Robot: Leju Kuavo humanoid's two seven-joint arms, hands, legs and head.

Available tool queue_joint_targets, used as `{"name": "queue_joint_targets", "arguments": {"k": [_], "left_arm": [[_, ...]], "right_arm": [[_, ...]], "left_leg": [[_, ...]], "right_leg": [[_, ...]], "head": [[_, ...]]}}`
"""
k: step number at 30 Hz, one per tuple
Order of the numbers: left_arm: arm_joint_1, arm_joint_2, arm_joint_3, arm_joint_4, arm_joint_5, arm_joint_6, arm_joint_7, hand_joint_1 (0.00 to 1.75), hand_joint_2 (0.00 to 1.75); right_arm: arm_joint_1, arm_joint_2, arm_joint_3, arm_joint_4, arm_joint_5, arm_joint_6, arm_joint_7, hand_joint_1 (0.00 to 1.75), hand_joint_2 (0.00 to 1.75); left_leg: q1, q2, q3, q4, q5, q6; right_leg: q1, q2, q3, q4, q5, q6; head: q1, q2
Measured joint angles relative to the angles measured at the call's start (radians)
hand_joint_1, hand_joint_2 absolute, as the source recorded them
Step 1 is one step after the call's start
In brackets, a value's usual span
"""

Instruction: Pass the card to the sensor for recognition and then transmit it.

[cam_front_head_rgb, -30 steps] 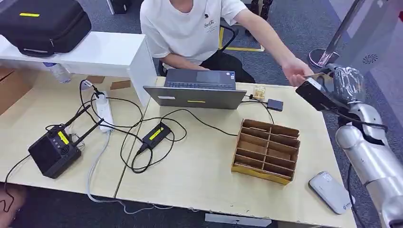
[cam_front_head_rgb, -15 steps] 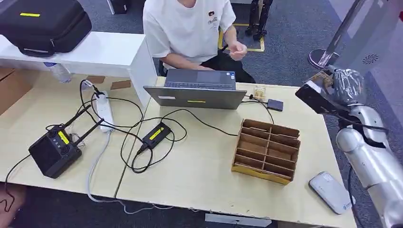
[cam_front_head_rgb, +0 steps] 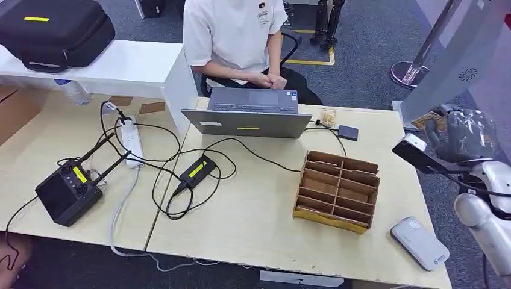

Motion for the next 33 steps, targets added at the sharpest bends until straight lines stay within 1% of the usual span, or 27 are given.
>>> {"name": "queue_joint_targets", "arguments": {"k": [2,4,7,11,15,17,20,23,26,33], "left_arm": [[0.0,0.0,0.0,0.0,0.007,0.0,-0.001,0.0,1.75],[0.001,-0.001,0.001,0.0,0.017,0.001,-0.005,0.0,1.75],[0.004,-0.005,0.005,0.0,0.036,0.012,-0.018,0.0,1.75],[0.005,-0.009,0.019,0.0,0.055,0.033,-0.032,0.0,1.75],[0.005,-0.014,0.029,0.0,0.061,0.05,-0.031,0.0,1.75],[0.005,-0.016,0.035,0.0,0.064,0.057,-0.036,0.0,1.75],[0.005,-0.018,0.042,0.0,0.066,0.065,-0.044,0.0,1.75],[0.005,-0.019,0.046,0.0,0.069,0.07,-0.044,0.0,1.75],[0.005,-0.02,0.049,0.0,0.069,0.072,-0.044,0.0,1.75],[0.005,-0.021,0.053,0.0,0.074,0.075,-0.041,0.0,1.75]], "right_arm": [[0.019,-0.01,-0.009,-0.019,-0.005,0.0,0.0,1.75,1.75],[0.068,-0.023,-0.03,-0.06,-0.019,0.0,-0.007,1.75,1.75],[0.204,-0.049,-0.104,-0.165,-0.052,-0.011,-0.035,1.75,1.75],[0.401,-0.054,-0.232,-0.306,-0.064,-0.016,-0.092,1.75,1.75],[0.577,-0.036,-0.317,-0.419,-0.028,-0.022,-0.138,1.75,1.75],[0.652,-0.011,-0.338,-0.458,0.001,-0.034,-0.151,1.75,1.75],[0.744,0.029,-0.36,-0.49,0.033,-0.061,-0.154,1.75,1.75],[0.81,0.069,-0.369,-0.496,0.054,-0.081,-0.162,1.75,1.75],[0.849,0.1,-0.37,-0.496,0.057,-0.088,-0.162,1.75,1.75],[0.878,0.134,-0.373,-0.496,0.059,-0.086,-0.16,1.75,1.75]], "left_leg": [[0.0,-0.001,0.0,0.0,0.0,0.0],[0.001,-0.002,0.0,0.0,0.0,0.0],[0.001,-0.006,-0.001,0.0,0.0,0.0],[0.001,-0.005,-0.003,0.0,0.0,0.0],[0.001,-0.005,-0.004,-0.001,0.0,0.0],[0.001,-0.004,-0.004,-0.001,0.0,0.0],[0.001,-0.005,-0.004,-0.001,0.0,0.0],[0.001,-0.004,-0.004,-0.001,0.0,0.0],[0.001,-0.002,-0.004,-0.001,0.0,0.0],[0.001,-0.001,-0.003,-0.001,0.0,0.0]], "right_leg": [[0.0,0.0,0.0,0.0,0.0,0.0],[0.0,-0.002,0.0,-0.001,0.0,0.0],[0.0,-0.005,0.001,-0.001,0.0,0.0],[0.0,-0.005,-0.001,-0.001,-0.001,0.001],[0.0,-0.005,-0.002,-0.001,-0.001,0.001],[0.0,-0.005,-0.002,-0.001,-0.001,0.0],[0.0,-0.005,-0.004,-0.001,-0.001,0.0],[0.0,-0.004,-0.004,-0.001,-0.001,0.0],[0.0,-0.002,-0.004,-0.001,-0.001,0.0],[0.0,-0.001,-0.005,-0.001,-0.001,0.0]], "head": [[0.0,0.0],[0.0,0.0],[0.0,0.0],[0.0,0.0],[0.0,0.0],[0.0,0.0],[0.0,0.0],[0.0,0.0],[0.0,0.0],[0.0,0.0]]}}
